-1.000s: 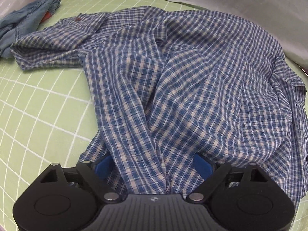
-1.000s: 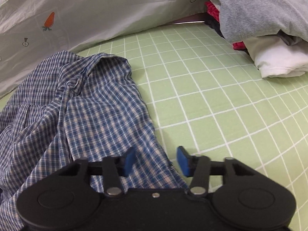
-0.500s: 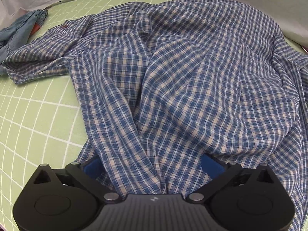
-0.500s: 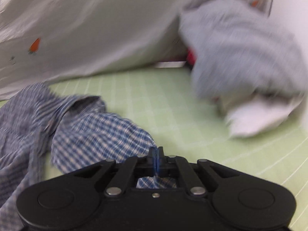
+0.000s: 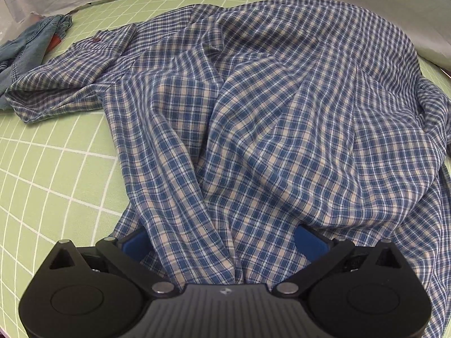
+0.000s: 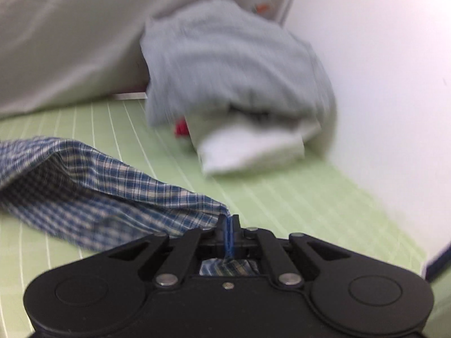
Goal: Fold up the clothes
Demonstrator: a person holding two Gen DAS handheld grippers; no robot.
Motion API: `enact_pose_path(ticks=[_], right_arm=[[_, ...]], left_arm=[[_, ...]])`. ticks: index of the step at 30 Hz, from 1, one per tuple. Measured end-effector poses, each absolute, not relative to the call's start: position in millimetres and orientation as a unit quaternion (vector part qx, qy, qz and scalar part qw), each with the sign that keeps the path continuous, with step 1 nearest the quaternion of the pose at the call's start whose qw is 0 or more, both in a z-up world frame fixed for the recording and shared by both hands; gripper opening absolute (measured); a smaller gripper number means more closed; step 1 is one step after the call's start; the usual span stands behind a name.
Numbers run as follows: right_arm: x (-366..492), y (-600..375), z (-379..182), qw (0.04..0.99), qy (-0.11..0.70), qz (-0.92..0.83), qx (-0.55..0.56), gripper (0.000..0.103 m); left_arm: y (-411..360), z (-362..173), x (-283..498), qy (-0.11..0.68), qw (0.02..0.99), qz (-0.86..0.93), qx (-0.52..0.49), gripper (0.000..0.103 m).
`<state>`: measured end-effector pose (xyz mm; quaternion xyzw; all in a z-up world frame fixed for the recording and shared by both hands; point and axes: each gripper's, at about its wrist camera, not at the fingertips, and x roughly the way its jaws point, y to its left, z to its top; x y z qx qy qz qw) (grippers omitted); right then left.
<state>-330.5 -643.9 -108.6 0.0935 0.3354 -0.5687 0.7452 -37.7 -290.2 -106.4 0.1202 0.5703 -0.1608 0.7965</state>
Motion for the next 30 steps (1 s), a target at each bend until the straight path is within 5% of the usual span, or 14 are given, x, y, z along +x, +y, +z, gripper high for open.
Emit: enact_pose_path(ticks=[3,6,10,12,21,23,25,26,30], right_arm=[[-346.0,-629.5,-114.0,0.746,0.331,-0.56,0.142,0.006],[-347.9,-624.5,-110.4,0.761,0.325,-0.542,0.147,0.033],[-333.3,-625.6,-100.6,0.784,0.318,-0.517,0.131,0.046],[-319.4,-629.6,-95.8,0.803,0.321,-0.489,0.114,0.061],[-260.8,-668.3,-107.0,0.843,0.406,-0.35,0.04,0.08],[-252.1,-679.0,-113.3,0.844,0.434,-0.313,0.049,0.076],[-246.1,-681.0,-115.7,0.844,0.457,-0.277,0.041,0.044],[-243.4,-679.9,-115.0,0.845,0.463,-0.266,0.022,0.01],[-235.3,-671.5,-96.9,0.836,0.44,-0.308,-0.114,0.003]], left_arm=[[-290.4,-106.3,-37.0,0.572,0.795,-0.161,0.121,0.103],[-291.5,-107.8,-34.0,0.574,0.794,-0.162,0.122,0.103],[-291.3,-108.0,-33.7,0.574,0.794,-0.162,0.122,0.103],[-291.6,-108.5,-32.9,0.573,0.795,-0.161,0.12,0.103],[-288.0,-108.1,-33.9,0.57,0.797,-0.159,0.118,0.103],[-288.0,-108.3,-33.8,0.57,0.797,-0.159,0.118,0.103],[-288.4,-108.9,-33.5,0.57,0.797,-0.16,0.118,0.103],[-288.4,-109.0,-33.7,0.57,0.797,-0.16,0.118,0.103],[-288.2,-109.2,-34.1,0.57,0.798,-0.16,0.118,0.103]])
